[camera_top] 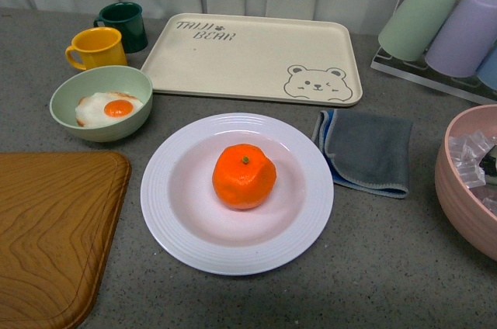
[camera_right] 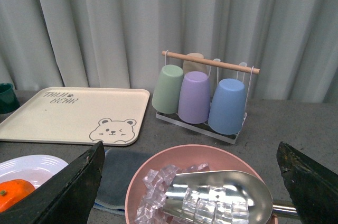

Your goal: Place orange and plate with both arms

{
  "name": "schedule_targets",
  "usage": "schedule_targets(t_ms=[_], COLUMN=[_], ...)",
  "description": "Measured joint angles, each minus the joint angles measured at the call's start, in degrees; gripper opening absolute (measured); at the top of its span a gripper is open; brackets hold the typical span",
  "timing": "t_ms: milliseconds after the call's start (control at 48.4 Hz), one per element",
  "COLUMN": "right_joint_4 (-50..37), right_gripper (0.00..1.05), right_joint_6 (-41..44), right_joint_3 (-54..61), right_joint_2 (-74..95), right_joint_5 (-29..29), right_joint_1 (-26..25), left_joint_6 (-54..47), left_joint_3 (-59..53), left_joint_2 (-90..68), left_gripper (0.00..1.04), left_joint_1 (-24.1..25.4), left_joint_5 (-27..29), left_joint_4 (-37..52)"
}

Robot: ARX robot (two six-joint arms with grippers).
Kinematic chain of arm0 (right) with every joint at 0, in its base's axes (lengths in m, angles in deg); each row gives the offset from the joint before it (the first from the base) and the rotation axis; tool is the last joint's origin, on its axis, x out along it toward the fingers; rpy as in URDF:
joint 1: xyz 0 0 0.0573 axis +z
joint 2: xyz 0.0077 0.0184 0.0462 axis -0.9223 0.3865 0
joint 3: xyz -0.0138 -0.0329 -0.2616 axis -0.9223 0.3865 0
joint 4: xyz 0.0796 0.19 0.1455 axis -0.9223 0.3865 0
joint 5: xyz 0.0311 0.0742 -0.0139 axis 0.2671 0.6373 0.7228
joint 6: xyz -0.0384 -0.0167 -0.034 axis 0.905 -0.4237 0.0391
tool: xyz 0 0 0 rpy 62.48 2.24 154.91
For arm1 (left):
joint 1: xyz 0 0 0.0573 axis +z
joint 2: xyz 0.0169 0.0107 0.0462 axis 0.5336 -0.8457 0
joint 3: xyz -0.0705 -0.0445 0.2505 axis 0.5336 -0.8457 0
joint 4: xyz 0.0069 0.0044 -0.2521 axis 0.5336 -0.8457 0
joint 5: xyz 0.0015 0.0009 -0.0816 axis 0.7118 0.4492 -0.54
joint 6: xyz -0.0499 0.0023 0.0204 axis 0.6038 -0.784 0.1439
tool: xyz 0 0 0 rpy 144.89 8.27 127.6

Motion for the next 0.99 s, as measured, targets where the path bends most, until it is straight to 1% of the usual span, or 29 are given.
schedule_targets(t_ms=[351, 413, 454, 475, 805, 950, 991], right_joint_4=[0.0, 0.0, 0.0, 0.0, 0.0, 0.0, 0.0], right_gripper=[0.95, 0.95, 0.95, 0.95, 0.95, 0.95, 0.95], right_joint_6=[0.0, 0.0, 0.0, 0.0, 0.0, 0.0, 0.0], right_joint_3=[0.0, 0.0, 0.0, 0.0, 0.0, 0.0, 0.0], right_joint_2=[0.0, 0.0, 0.0, 0.0, 0.0, 0.0, 0.0], right_joint_5=[0.0, 0.0, 0.0, -0.02, 0.0, 0.0, 0.0], right_joint_1=[0.0, 0.0, 0.0, 0.0, 0.0, 0.0, 0.0], left_joint_6=[0.0, 0.0, 0.0, -0.02, -0.02, 0.0, 0.0], left_joint_3=[0.0, 0.0, 0.0, 0.0, 0.0, 0.0, 0.0], left_joint_2=[6.78, 9.77, 13.6, 14.82, 16.59, 16.61, 16.61], left_gripper=[0.04, 0.04, 0.04, 0.04, 0.04, 0.3, 0.36], left_joint_1=[0.0, 0.0, 0.0, 0.0, 0.0, 0.0, 0.0], left_joint_5=[0.0, 0.02, 0.0, -0.02, -0.02, -0.02, -0.02], left_joint_4=[-6.78, -10.6, -15.61, -16.35, -16.96, -16.96, -16.96])
